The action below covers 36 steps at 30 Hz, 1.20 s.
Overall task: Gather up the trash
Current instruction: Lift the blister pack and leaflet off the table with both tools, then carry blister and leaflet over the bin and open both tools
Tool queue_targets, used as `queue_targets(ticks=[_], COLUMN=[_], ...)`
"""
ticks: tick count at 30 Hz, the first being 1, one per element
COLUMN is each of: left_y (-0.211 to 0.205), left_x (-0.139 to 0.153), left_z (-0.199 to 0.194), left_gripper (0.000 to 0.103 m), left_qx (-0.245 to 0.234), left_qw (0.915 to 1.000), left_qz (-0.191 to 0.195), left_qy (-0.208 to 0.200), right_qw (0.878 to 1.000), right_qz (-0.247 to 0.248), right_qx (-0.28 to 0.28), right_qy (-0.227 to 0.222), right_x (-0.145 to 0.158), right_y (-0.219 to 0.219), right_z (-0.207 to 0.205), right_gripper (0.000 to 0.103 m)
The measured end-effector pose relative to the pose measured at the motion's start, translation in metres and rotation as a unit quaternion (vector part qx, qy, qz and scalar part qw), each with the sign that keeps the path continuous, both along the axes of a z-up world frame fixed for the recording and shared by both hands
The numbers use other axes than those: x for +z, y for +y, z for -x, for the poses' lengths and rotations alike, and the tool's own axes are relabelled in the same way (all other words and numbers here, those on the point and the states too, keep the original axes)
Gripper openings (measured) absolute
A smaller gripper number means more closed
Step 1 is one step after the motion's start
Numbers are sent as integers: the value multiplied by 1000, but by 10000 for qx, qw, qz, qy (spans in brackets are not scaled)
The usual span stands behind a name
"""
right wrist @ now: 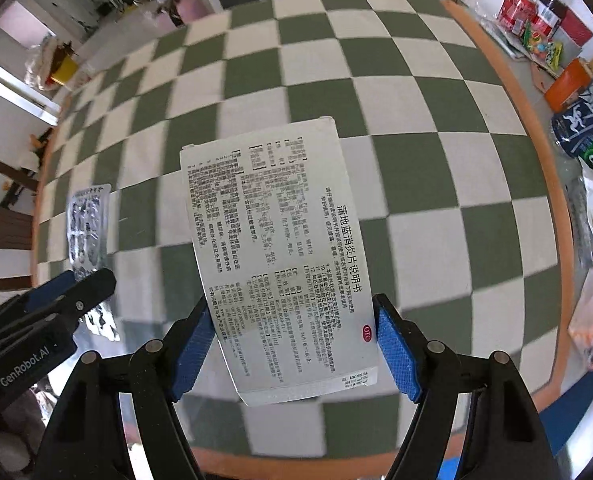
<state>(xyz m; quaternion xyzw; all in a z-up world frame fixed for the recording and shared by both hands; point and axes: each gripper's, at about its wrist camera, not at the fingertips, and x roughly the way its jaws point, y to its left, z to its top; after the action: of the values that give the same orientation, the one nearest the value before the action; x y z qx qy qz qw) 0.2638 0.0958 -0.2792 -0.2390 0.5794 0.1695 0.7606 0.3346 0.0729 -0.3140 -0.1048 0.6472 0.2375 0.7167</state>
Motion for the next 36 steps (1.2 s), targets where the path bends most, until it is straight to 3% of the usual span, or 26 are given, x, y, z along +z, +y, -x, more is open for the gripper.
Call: queue_targets(ticks=[4,9,13,17,20,25,32,36], left_y=[6,0,-6,-14,-19,-23,-5,9], left_x=[12,14,-2,-25,-58,-143,-303,-398], left_z=[54,129,195,242,272,292,270,257], left_gripper=[60,60,60,60,60,60,61,61], left_qx=[-32,-59,143,230,384,586,576,609], left_qw=[9995,9982,9935,9901,9878,9827,9787,9703], left_qz=[128,400,1082,1379,1493,1598,1603,1951], left_qy=[-297,-442,-311,-86,214,734,1150,1292], right_qw=[9995,9976,9961,9949,9931,9899,9853,9821], right_qz=[-245,-397,-469,-410,-367,-68,192,195], right_qx=[-94,-474,-745,-823,-844,-689,-477,-473], right_qy=[-194,-306,9,402,727,1233,1631,1815], right_x=[39,51,44,23,-2,-81,-254,-350], right_y=[-23,-48,-75,-99,-114,-129,-121,-105], right_z=[54,141,209,269,304,342,348,340], right_gripper=[78,78,78,78,78,78,78,78])
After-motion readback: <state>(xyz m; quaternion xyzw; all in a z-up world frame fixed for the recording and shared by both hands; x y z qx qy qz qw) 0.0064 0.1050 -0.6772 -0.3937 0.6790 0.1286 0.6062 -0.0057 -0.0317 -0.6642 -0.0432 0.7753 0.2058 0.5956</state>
